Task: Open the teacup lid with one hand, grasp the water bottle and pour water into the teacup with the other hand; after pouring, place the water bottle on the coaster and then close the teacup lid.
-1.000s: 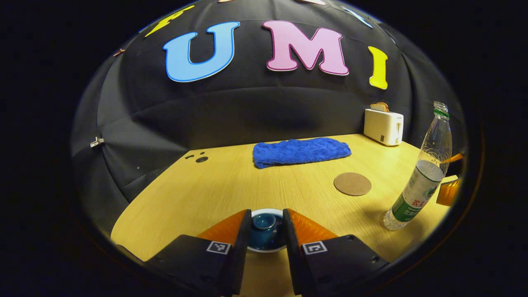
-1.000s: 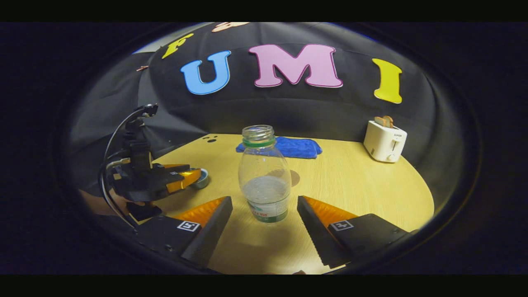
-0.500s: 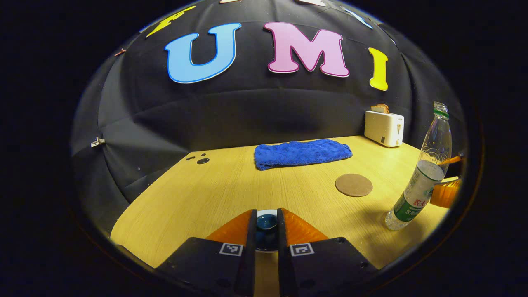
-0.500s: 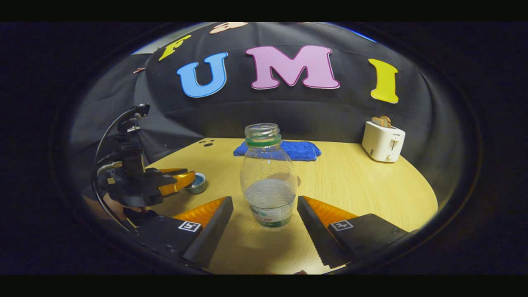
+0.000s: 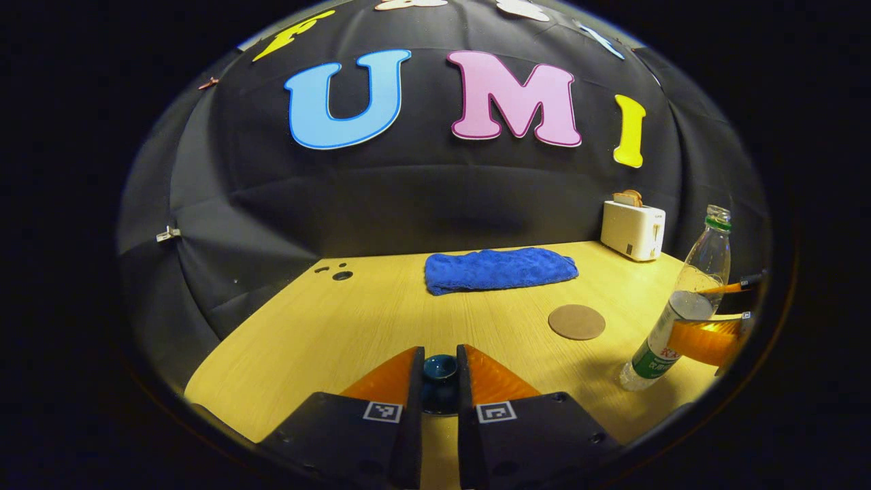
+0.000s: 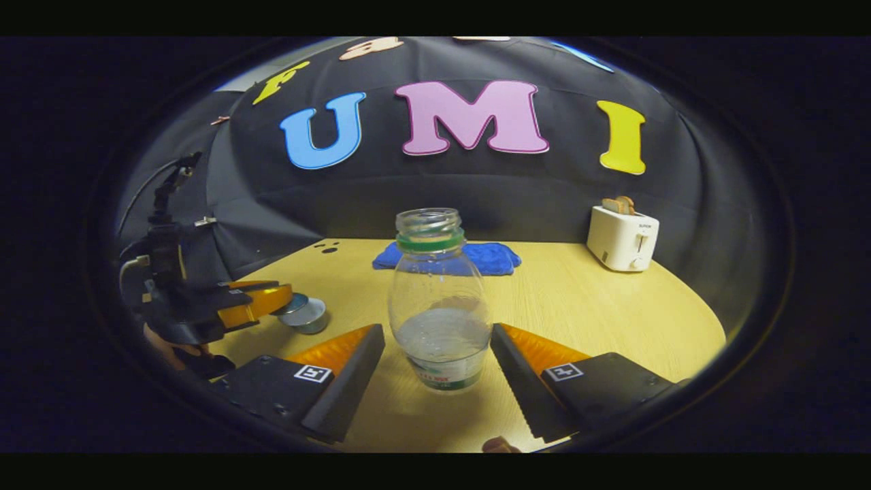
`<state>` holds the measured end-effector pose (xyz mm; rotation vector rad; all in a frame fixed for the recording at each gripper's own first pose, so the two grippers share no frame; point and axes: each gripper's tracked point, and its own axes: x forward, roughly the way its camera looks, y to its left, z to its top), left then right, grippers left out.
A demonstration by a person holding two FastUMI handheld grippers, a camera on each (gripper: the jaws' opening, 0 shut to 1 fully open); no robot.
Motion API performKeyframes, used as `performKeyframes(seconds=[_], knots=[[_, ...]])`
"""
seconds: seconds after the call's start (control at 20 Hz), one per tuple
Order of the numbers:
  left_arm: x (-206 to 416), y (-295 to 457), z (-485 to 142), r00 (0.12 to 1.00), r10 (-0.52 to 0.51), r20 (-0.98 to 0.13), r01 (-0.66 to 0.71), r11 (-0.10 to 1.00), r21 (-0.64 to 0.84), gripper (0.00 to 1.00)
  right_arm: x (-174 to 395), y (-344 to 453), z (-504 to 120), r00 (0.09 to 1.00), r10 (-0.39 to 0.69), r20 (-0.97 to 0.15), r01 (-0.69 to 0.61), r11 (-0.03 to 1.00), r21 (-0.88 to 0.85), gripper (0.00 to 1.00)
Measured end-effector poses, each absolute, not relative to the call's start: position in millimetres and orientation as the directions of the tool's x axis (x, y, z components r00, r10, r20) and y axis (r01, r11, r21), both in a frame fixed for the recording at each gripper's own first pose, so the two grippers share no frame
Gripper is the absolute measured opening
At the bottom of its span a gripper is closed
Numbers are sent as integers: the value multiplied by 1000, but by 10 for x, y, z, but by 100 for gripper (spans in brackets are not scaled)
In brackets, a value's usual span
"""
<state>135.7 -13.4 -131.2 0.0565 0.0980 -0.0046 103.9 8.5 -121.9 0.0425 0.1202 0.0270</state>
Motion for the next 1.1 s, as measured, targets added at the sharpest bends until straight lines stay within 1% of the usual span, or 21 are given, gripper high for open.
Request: performKeyframes(seconds=[0.05, 0.1, 0.15, 0.25, 0.3, 0.35, 0.45, 0.55, 0.6, 0.65, 0.7, 0.75, 0.8, 0.9, 0.95, 1.05, 1.1], knots=[[1338, -133, -1309, 995, -1, -99, 6, 999, 54, 25, 1070, 59, -1205, 994, 7, -107, -3, 999, 46, 97], [1332, -130, -1319, 995, 0, -101, 5, 999, 50, 22, 1079, 36, -1204, 995, -8, -100, 14, 999, 52, 97], [1320, -116, -1329, 995, 4, -103, 0, 999, 47, 29, 1100, 42, -1224, 995, -20, -100, 25, 998, 56, 97], [1323, -77, -1370, 994, 15, -112, -10, 999, 41, 29, 1125, 54, -1278, 994, -35, -105, 42, 997, 62, 97], [1323, -54, -1386, 993, 19, -117, -14, 999, 36, 29, 1139, 54, -1306, 993, -43, -107, 50, 997, 64, 100], [1327, -28, -1396, 992, 22, -123, -18, 999, 29, 29, 1162, 51, -1322, 993, -54, -106, 61, 996, 64, 97], [1343, 14, -1424, 992, 18, -129, -16, 1000, 16, 29, 1186, 16, -1341, 991, -82, -103, 90, 993, 72, 97], [1353, 70, -1424, 991, 20, -129, -17, 1000, 21, 22, 1212, 13, -1326, 990, -96, -98, 105, 991, 88, 92], [1353, 93, -1414, 992, 19, -128, -17, 1000, 21, 25, 1240, 31, -1331, 990, -100, -100, 108, 991, 79, 86], [1353, 108, -1401, 992, 16, -128, -13, 1000, 17, 25, 1243, 44, -1312, 990, -104, -97, 111, 991, 71, 84], [1349, 110, -1411, 991, 11, -130, -9, 1000, 16, 29, 1276, 40, -1296, 990, -101, -99, 109, 992, 70, 81], [1344, 115, -1409, 991, 7, -131, -4, 1000, 18, 25, 1276, 54, -1291, 990, -99, -105, 107, 992, 72, 81], [1341, 131, -1407, 991, 4, -133, -1, 1000, 24, 25, 1275, 65, -1291, 989, -93, -110, 102, 992, 73, 80], [1311, 182, -1371, 991, 7, -132, -2, 999, 34, 25, 1277, 88, -1267, 989, -78, -124, 86, 995, 58, 77], [1302, 211, -1345, 992, 7, -130, -3, 999, 36, 29, 1295, 115, -1247, 989, -71, -127, 77, 996, 45, 76], [1274, 257, -1278, 992, 10, -124, -6, 999, 38, 29, 1343, 122, -1138, 992, -62, -106, 61, 998, -17, 75], [1257, 291, -1256, 992, 11, -122, -7, 999, 36, 25, 1337, 119, -1060, 994, -61, -87, 57, 997, -50, 71]])
